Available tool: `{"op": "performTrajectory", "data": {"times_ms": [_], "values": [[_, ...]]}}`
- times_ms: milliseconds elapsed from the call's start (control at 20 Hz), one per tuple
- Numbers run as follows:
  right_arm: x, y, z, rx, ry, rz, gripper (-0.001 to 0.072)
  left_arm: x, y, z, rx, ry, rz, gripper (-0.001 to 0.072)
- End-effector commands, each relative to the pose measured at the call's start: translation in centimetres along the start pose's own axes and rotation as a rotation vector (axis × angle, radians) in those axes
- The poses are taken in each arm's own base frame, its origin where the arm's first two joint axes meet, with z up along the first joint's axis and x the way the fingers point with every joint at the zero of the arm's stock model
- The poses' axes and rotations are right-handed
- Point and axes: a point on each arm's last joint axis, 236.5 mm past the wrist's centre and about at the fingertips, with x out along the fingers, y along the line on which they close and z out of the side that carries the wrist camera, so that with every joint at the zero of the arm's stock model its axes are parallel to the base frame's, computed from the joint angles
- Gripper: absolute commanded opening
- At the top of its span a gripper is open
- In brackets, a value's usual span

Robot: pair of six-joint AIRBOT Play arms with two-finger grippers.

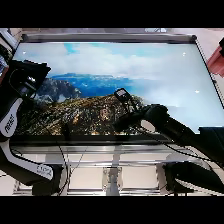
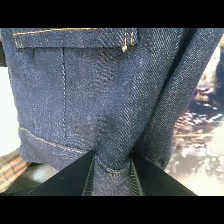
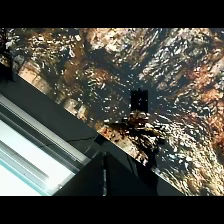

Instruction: Fold the clothes and pants, and hang the long-sleeved shirts on hangers.

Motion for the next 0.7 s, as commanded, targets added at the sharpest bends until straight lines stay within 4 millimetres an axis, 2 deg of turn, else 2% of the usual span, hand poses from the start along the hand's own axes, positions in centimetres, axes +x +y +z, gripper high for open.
{"op": "performTrajectory", "data": {"times_ms": [0,350,450,650], "values": [[-0.02,0.04,0.12,0.000,-0.005,0.002,0.0014,0.00,0.16,-0.41,-0.001,0.017,0.005,0.0221],[-0.03,0.16,0.56,0.000,-0.024,0.007,0.0013,-0.14,0.13,-1.28,0.001,0.057,0.007,0.0235],[-0.03,0.16,0.56,0.000,-0.024,0.007,0.0014,-0.17,-0.09,-1.28,-0.003,0.058,-0.001,0.0303],[-0.03,0.16,0.56,0.000,-0.024,0.007,0.0013,-0.34,-0.39,-0.97,0.026,0.050,-0.008,0.0302]]}}
